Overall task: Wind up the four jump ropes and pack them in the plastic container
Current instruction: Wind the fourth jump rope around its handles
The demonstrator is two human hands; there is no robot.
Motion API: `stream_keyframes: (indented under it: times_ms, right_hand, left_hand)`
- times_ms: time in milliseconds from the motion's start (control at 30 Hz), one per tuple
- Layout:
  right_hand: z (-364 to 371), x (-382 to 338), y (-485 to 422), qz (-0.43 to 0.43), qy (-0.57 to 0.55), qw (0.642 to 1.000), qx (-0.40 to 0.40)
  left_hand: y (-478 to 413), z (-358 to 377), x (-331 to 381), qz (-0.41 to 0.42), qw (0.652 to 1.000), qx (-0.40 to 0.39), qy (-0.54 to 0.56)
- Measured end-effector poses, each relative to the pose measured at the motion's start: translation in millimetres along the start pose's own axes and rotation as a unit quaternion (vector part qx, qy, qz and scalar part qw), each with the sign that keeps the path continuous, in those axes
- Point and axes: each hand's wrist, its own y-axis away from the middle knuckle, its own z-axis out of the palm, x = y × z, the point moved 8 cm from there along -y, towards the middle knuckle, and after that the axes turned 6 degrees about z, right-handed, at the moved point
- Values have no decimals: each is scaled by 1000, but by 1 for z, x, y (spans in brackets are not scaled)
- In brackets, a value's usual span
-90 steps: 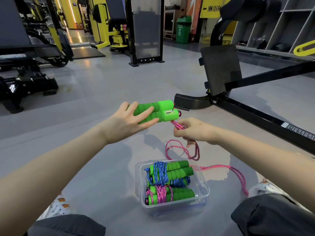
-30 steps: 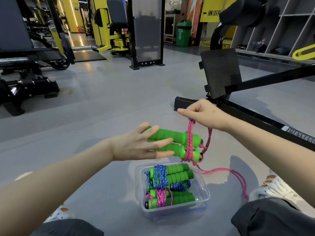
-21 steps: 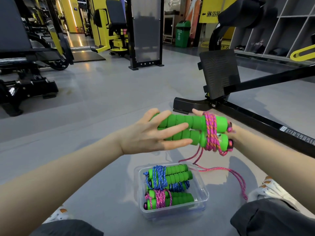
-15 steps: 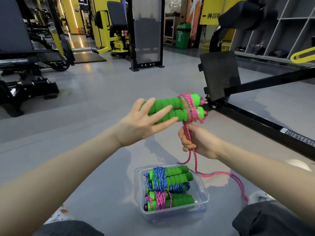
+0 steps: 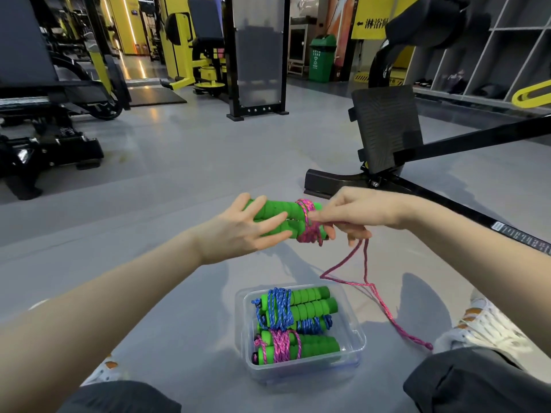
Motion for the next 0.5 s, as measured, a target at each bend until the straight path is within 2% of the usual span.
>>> stream_keyframes:
  times_ms: [100, 167, 267, 367, 433, 500]
  right_hand:
    - [-33, -6, -5, -60, 29, 983, 169]
    - [-44, 2, -7, -74, -12, 973, 218]
    - [-37, 15, -12, -80, -112, 976, 172]
    - [-25, 37, -24, -25, -221, 970, 96]
    - [-19, 58, -24, 18, -303, 950, 67]
    - [-15, 80, -15, 61, -372, 921, 101]
  left_hand:
    - [-5, -12, 11, 16, 998, 52, 42]
    - [-12, -28, 19, 21, 993, 93, 67]
    - [-30, -54, 26, 22, 987, 137, 77]
    - [-37, -65, 14, -7, 980, 192, 60]
    - [-33, -63, 3, -21, 976, 210, 49]
    - [-29, -59, -5, -28, 978, 204, 34]
